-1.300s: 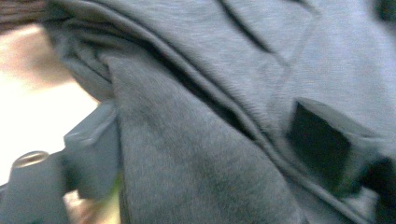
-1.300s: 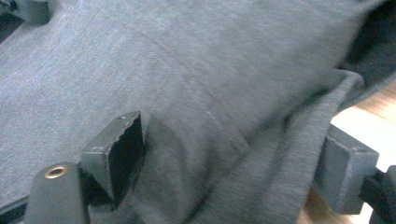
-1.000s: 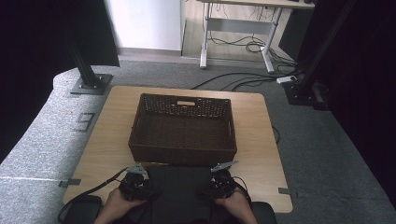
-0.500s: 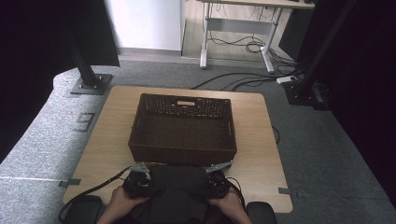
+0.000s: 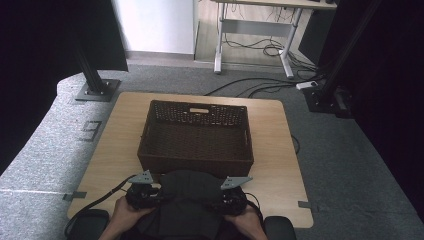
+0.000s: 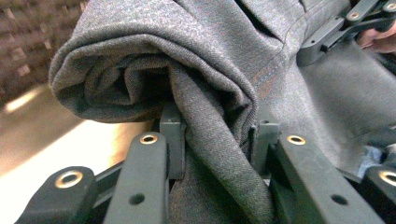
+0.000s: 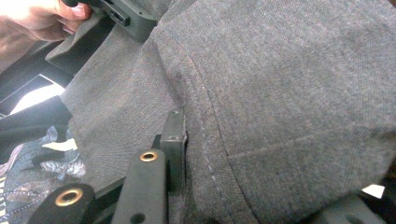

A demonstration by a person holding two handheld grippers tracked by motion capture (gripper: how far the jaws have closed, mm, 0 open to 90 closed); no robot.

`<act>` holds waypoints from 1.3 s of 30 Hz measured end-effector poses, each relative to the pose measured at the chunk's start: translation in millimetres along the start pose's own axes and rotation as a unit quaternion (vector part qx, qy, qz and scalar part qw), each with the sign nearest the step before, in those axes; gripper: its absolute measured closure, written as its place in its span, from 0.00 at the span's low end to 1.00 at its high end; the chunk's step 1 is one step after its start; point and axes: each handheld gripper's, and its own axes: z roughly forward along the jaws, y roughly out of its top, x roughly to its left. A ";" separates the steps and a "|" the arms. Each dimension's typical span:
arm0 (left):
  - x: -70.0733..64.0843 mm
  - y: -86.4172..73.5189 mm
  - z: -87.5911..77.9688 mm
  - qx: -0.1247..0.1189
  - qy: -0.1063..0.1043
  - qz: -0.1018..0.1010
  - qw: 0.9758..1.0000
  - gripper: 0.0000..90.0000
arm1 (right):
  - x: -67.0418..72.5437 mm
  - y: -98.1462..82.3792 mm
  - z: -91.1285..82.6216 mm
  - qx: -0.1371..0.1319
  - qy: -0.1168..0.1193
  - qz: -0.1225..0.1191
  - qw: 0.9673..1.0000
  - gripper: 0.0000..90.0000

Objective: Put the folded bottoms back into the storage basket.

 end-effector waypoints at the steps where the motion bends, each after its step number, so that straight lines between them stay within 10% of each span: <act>1: -1.2 2.6 -3.0 -0.007 0.001 0.007 1.000 0.74 | 1.4 1.5 -1.8 -0.005 -0.002 -0.006 1.000 0.69; 19: -11.0 42.2 -35.1 -0.067 -0.007 0.052 0.996 0.74 | 21.9 35.5 -34.1 -0.069 -0.055 -0.088 0.992 0.70; 39: -9.0 110.5 -66.8 -0.111 0.008 0.089 0.990 0.74 | 19.7 97.6 -67.5 -0.115 -0.086 -0.121 0.982 0.70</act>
